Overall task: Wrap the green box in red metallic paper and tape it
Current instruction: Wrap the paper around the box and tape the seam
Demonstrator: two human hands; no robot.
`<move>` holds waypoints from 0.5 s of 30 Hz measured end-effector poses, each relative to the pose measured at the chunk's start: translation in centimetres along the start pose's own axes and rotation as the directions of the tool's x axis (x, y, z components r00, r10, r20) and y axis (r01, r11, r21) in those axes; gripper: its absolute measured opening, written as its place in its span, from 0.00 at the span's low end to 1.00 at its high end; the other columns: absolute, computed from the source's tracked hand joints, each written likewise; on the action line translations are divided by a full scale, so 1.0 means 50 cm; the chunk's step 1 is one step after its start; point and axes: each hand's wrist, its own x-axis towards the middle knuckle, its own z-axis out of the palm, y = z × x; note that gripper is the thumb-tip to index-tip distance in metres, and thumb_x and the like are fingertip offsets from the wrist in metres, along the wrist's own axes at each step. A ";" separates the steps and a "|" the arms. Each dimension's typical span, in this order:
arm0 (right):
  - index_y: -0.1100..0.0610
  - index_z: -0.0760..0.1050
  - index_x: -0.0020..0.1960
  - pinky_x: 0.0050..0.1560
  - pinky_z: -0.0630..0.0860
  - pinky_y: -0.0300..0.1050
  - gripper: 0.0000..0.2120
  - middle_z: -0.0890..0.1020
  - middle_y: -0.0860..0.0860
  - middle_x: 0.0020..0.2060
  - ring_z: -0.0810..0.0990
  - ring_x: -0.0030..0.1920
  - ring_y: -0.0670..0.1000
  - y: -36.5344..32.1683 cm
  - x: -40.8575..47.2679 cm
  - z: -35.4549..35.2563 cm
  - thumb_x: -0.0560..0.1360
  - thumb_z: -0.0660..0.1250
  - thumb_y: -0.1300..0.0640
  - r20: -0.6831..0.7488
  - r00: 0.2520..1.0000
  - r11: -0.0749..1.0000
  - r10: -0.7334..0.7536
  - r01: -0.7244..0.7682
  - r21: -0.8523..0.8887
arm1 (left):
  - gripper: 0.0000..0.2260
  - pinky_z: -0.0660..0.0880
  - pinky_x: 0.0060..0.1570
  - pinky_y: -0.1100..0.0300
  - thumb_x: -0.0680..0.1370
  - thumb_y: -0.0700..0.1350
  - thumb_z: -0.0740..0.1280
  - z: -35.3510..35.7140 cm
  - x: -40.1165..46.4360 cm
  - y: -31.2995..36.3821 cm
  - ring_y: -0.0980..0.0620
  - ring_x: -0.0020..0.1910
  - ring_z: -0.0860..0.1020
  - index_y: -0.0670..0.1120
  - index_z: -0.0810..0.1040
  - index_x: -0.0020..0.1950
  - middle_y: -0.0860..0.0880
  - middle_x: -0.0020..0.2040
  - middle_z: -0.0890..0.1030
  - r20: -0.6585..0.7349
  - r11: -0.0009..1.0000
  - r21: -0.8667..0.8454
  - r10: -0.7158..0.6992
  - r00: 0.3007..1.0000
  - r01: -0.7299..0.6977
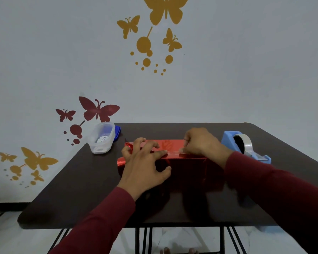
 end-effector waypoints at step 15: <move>0.52 0.80 0.47 0.49 0.79 0.48 0.07 0.82 0.52 0.49 0.83 0.50 0.57 -0.019 -0.020 0.003 0.72 0.76 0.52 -0.147 0.988 0.998 0.041 -0.046 -0.035 | 0.29 0.55 0.66 0.44 0.71 0.71 0.62 -0.011 -0.003 0.003 0.49 0.75 0.55 0.66 0.74 0.71 0.62 0.70 0.68 0.074 1.000 0.003 -0.005 0.997 0.004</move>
